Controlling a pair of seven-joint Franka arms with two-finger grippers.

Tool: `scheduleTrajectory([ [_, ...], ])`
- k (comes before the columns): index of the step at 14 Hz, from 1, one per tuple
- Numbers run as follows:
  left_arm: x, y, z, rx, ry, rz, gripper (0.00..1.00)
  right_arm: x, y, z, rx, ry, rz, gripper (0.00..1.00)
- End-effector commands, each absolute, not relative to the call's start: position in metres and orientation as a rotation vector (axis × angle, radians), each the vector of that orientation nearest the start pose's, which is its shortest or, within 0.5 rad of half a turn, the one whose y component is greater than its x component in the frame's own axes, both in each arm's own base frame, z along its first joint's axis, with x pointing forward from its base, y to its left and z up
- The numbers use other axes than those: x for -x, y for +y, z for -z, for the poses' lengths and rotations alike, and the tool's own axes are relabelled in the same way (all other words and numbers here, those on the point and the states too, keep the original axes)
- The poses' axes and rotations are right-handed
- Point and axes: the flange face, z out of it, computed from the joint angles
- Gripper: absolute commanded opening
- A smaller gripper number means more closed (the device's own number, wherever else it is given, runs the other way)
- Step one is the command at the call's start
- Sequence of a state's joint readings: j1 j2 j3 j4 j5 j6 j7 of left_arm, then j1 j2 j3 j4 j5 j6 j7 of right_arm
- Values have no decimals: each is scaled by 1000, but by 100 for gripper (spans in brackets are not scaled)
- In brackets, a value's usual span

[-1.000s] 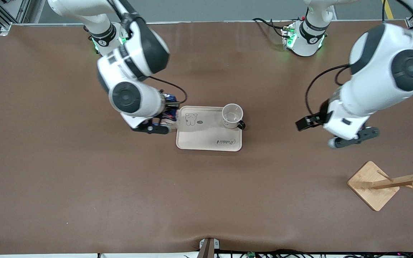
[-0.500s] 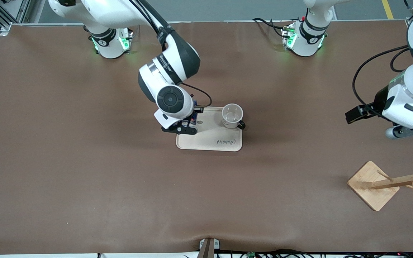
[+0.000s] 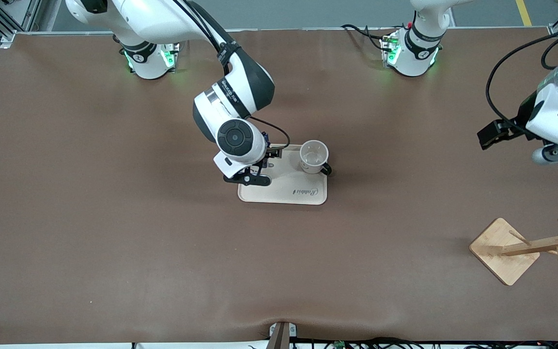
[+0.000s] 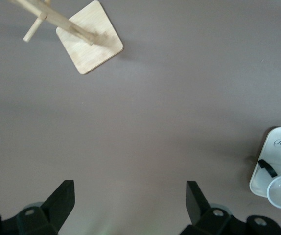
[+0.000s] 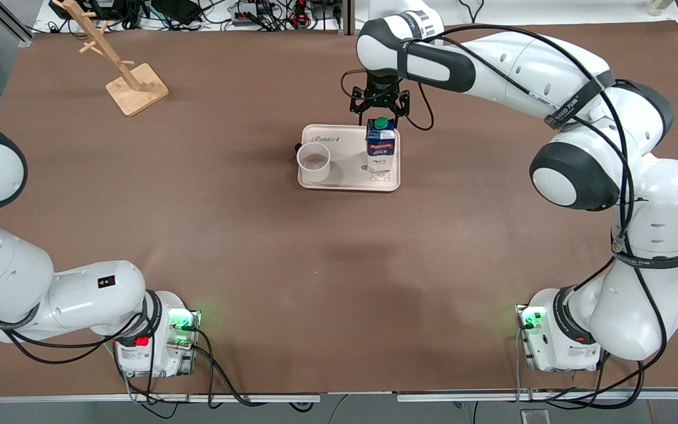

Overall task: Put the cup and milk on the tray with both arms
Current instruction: 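Place the milk carton on the tray while the left gripper withdraws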

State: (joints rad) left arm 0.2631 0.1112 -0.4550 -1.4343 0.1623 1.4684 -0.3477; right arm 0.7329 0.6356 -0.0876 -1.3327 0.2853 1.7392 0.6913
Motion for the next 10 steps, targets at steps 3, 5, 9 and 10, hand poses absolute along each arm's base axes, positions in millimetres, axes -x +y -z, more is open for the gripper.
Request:
scheduleTrajectory([
  [3,-542,-58,-662,2993,-97,-11,100,-558,436,-413,3036,173,-487,100],
  [5,-527,-47,-664,3016,-24,-39,100,-575,406,-446,3031,209,-527,100],
  [9,-506,-43,-666,3032,-27,-41,100,-597,339,-487,3011,333,-548,100],
  [10,-502,-45,-666,3032,-24,-35,100,-605,317,-490,3004,378,-565,100],
])
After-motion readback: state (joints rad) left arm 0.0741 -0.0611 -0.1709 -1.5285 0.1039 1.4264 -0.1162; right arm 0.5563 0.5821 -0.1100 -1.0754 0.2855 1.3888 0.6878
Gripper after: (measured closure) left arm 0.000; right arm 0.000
